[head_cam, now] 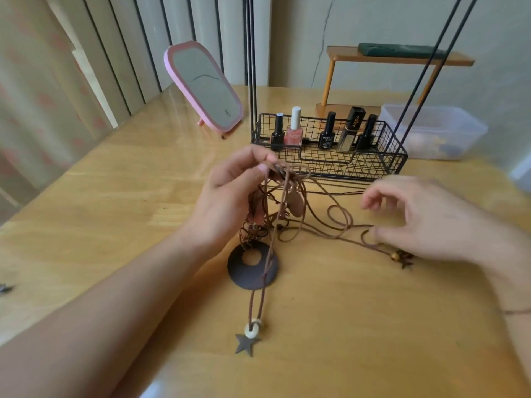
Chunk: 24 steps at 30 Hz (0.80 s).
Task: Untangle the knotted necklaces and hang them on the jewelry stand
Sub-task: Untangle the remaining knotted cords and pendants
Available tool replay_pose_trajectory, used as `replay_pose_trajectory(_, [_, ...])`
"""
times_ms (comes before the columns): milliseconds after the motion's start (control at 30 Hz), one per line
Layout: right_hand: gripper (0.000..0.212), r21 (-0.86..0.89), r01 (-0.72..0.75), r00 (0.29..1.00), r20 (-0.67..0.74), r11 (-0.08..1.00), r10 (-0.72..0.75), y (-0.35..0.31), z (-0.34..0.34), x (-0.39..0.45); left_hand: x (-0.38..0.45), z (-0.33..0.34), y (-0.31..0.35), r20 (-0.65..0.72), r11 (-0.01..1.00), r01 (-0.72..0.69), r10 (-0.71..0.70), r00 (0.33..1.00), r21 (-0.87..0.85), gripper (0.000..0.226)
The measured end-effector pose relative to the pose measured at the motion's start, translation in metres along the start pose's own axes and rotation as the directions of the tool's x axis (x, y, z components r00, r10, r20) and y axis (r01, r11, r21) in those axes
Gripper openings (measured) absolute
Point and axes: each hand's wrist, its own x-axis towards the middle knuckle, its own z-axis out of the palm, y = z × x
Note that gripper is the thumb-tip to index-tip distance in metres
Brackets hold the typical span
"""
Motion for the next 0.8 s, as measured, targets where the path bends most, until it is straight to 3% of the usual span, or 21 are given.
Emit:
replay_pose_trajectory(33, [0.041,-0.103,-0.044,0.991,0.124,0.994,0.057,0.007,0.001,0.0,0.001,-0.002,0.0,-0.01,0.999,0.024,-0.025,1.0,-0.033,0.013])
replay_pose_trajectory(100, [0.065,-0.137,-0.088,0.957,0.263,0.987,0.122,0.017,0.006,0.002,0.003,-0.004,0.001,-0.027,0.987,0.081,-0.085,0.996,-0.14,0.021])
replay_pose_trajectory(133, [0.062,-0.121,-0.11,0.952,0.272,0.987,0.139,0.017,0.008,0.003,0.005,-0.006,0.002,-0.033,0.974,0.111,-0.119,0.992,-0.2,0.026])
replay_pose_trajectory(233, [0.027,-0.05,-0.076,0.964,0.252,0.996,0.086,0.014,0.013,0.003,0.008,-0.01,0.004,-0.058,0.938,0.157,-0.184,0.981,-0.309,0.024])
replay_pose_trajectory(333, [0.02,-0.035,-0.05,0.966,0.254,0.998,0.057,0.013,0.013,0.003,0.01,-0.012,0.006,-0.089,0.89,0.209,-0.266,0.96,-0.405,0.023])
replay_pose_trajectory(400, [0.021,0.204,-0.12,0.981,0.176,0.972,0.085,0.016,0.007,0.002,0.011,-0.015,0.005,-0.093,0.852,0.249,-0.325,0.941,-0.461,0.024])
replay_pose_trajectory(467, [0.023,0.566,-0.114,0.993,0.075,0.816,0.086,0.019,-0.001,0.001,0.012,-0.017,0.004,-0.093,0.826,0.267,-0.356,0.93,-0.496,0.025])
replay_pose_trajectory(533, [0.032,0.809,-0.044,0.997,-0.003,0.587,0.079,0.022,-0.01,-0.001,0.012,-0.019,0.003,-0.094,0.833,0.288,-0.373,0.923,-0.472,0.026])
replay_pose_trajectory(633, [0.056,0.909,0.07,0.987,-0.122,0.411,0.102,0.027,-0.023,-0.004,0.011,-0.019,0.002,-0.048,0.865,0.319,-0.365,0.93,-0.387,0.028])
replay_pose_trajectory(700, [0.046,0.918,0.139,0.965,-0.209,0.372,0.156,0.028,-0.031,-0.005,0.01,-0.02,0.003,0.03,0.868,0.348,-0.362,0.932,-0.355,0.025])
replay_pose_trajectory(800, [0.048,0.96,0.189,0.945,-0.235,0.208,0.227,0.025,-0.039,-0.007,0.01,-0.021,0.004,0.122,0.866,0.354,-0.332,0.935,-0.355,0.018])
